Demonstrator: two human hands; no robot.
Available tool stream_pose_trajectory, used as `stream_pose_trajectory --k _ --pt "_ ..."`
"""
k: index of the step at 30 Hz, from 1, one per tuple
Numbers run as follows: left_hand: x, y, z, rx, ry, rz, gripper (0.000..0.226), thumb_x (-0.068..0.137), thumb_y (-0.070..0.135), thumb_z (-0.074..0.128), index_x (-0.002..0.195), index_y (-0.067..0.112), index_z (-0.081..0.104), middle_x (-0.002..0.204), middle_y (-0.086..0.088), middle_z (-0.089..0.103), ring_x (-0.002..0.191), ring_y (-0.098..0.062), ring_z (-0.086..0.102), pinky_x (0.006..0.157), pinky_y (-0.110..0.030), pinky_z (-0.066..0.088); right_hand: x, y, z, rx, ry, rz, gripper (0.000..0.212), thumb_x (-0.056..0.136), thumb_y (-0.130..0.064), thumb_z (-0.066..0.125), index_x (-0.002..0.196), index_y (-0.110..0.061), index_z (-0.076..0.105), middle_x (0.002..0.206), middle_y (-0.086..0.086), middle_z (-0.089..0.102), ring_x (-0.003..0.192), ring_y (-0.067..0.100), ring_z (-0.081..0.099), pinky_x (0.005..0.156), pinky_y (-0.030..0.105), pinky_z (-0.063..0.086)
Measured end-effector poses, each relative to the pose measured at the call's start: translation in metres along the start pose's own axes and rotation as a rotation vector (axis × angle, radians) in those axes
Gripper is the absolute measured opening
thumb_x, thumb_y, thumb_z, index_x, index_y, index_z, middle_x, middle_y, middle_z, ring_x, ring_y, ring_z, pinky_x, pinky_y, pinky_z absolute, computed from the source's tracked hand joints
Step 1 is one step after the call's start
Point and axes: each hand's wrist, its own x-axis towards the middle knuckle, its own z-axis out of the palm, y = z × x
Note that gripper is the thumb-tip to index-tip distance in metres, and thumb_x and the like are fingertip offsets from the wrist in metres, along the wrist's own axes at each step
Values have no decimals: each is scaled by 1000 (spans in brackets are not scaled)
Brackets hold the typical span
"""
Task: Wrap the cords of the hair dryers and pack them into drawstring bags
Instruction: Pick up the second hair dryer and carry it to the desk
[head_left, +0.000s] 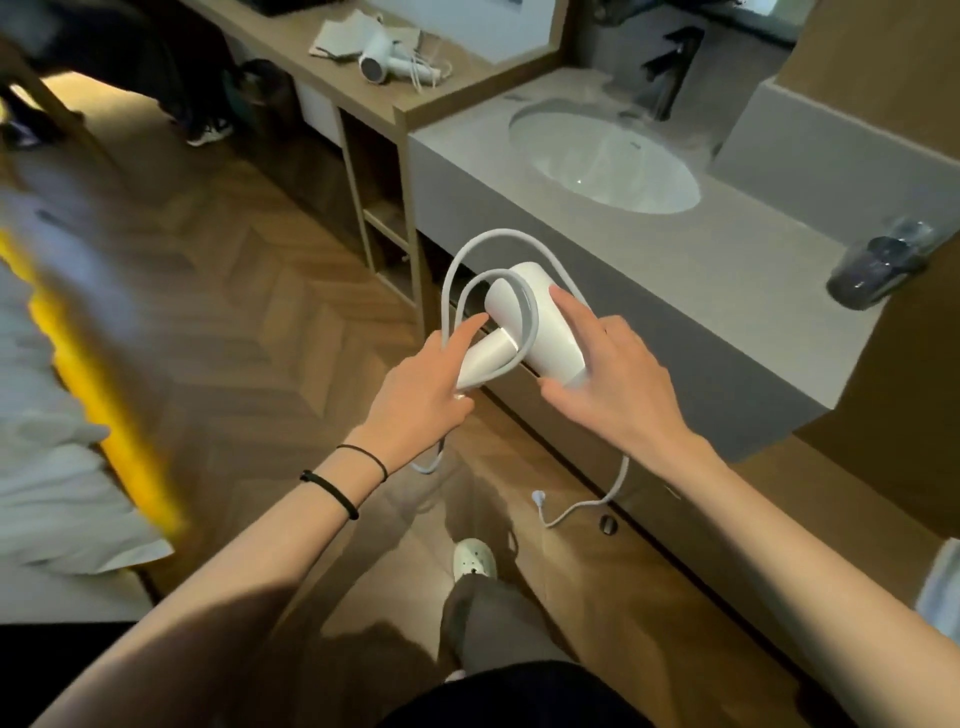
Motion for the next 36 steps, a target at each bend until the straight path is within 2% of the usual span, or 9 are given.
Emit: stream_pose_trajectory --k 4,7,12,17,21,26,28,33,36 --pt "42 -64 -27 13 41 -69 83 80 14 60 146 36 15 116 -6 48 81 -26 58 66 -35 50 79 -35 32 13 -34 -70 81 76 -44 60 145 -47 16 110 3 49 101 21 49 60 29 33" --pt "79 -109 -48 29 39 -104 82 80 16 60 145 38 14 117 -7 48 87 -30 61 76 -44 54 140 -57 54 32 -40 -114 81 76 -44 61 145 -46 17 111 2 49 102 19 49 55 19 27" --pt "151 -178 -95 32 12 -187 81 84 15 58 147 36 11 128 -7 46 99 -29 60 88 -42 52 242 -98 78 71 -63 -126 82 77 -43 63 145 -46 16 117 1 48 100 16 49 57 14 25" --pt "208 -245 -134 30 108 -114 77 83 18 60 147 27 20 117 -9 52 91 -30 62 80 -45 55 336 -137 99 74 -71 -174 83 76 -46 63 144 -46 15 114 0 47 95 12 46 57 16 30" --pt "260 -293 -162 64 151 -92 76 82 14 62 147 24 24 115 -10 53 88 -29 62 75 -40 56 409 -162 122 80 -60 -182 85 76 -46 64 145 -45 16 113 2 48 97 15 48 59 20 33" --pt "344 -358 -195 56 116 -63 78 82 16 62 147 29 21 116 -7 51 90 -31 62 80 -46 54 502 -189 144 68 -5 -128 84 76 -45 63 145 -47 15 112 3 48 100 22 50 69 32 42" --pt "385 -382 -213 52 96 -34 80 82 17 61 148 32 18 116 -6 50 89 -30 62 80 -46 53 541 -201 149 57 30 -94 84 75 -44 62 144 -49 15 113 4 48 101 24 51 70 32 40" --pt "487 -431 -264 75 92 108 82 78 13 59 145 36 17 108 -4 49 80 -31 62 71 -44 53 642 -229 148 23 120 5 84 75 -41 64 146 -47 19 119 9 50 108 30 51 78 30 35" --pt "547 -450 -290 69 88 213 82 78 12 61 144 36 19 110 -5 50 74 -25 61 66 -37 53 697 -238 142 -22 192 28 83 76 -45 64 146 -45 19 120 8 49 103 26 52 75 30 41"
